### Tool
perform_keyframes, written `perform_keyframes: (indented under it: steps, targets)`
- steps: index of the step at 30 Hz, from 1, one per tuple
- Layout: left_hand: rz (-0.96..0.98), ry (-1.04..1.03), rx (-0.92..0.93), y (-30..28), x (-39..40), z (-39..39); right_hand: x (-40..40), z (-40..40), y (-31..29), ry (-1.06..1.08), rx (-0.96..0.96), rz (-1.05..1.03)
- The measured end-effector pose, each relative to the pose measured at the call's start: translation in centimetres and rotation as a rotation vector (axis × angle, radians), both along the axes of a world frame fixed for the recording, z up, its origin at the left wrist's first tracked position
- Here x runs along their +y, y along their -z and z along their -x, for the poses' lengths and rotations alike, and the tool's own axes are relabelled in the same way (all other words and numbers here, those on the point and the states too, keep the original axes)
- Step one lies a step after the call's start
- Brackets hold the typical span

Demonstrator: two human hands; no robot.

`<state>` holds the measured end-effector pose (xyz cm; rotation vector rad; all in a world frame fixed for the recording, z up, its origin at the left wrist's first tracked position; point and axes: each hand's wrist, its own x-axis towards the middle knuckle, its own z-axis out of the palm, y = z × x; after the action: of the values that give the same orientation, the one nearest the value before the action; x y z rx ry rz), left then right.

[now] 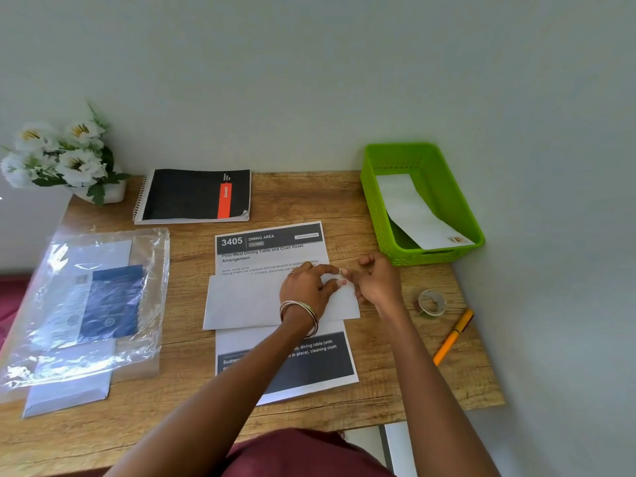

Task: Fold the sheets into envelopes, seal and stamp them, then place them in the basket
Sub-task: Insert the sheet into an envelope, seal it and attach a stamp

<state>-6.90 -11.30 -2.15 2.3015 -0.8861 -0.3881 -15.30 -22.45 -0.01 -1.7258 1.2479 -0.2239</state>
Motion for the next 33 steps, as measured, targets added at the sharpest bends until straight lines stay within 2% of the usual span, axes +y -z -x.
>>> perform_keyframes:
  steps: [3,8,11,14,18,21,25,29,33]
  targets:
    - [-0.020,0.023,-0.002,-0.1,0.1,-0.1,0.0,-0.3,0.0,-0.083,0.105,0.109]
    - [-0.038,-0.002,-0.003,-0.4,-0.1,0.1,-0.8,0.1,-0.9,-0.143,0.080,-0.125]
    - [-0.040,-0.008,-0.009,-0.5,-0.2,0.3,-0.9,0.2,-1.1,-0.152,0.072,-0.143]
    - [-0.045,-0.013,-0.010,-0.5,-0.2,0.2,-0.7,0.6,-1.0,-0.064,-0.010,-0.150]
    - [-0.050,-0.026,-0.008,-0.7,-0.1,0.3,-0.2,0.4,-0.3,-0.047,0.008,-0.042]
    - [-0.059,-0.039,-0.004,-0.8,-0.2,0.4,-0.3,0.1,-0.2,-0.054,0.031,-0.048]
    - [-0.073,-0.024,-0.052,-0.7,-0.3,0.5,0.0,-0.1,0.0,0.011,0.045,0.033]
    - [-0.049,0.004,-0.079,-0.4,0.0,0.4,0.3,-0.5,-0.1,-0.011,0.098,0.123]
    - [-0.038,0.010,-0.074,-0.5,0.1,0.6,-0.1,0.1,-1.0,-0.058,0.054,-0.057]
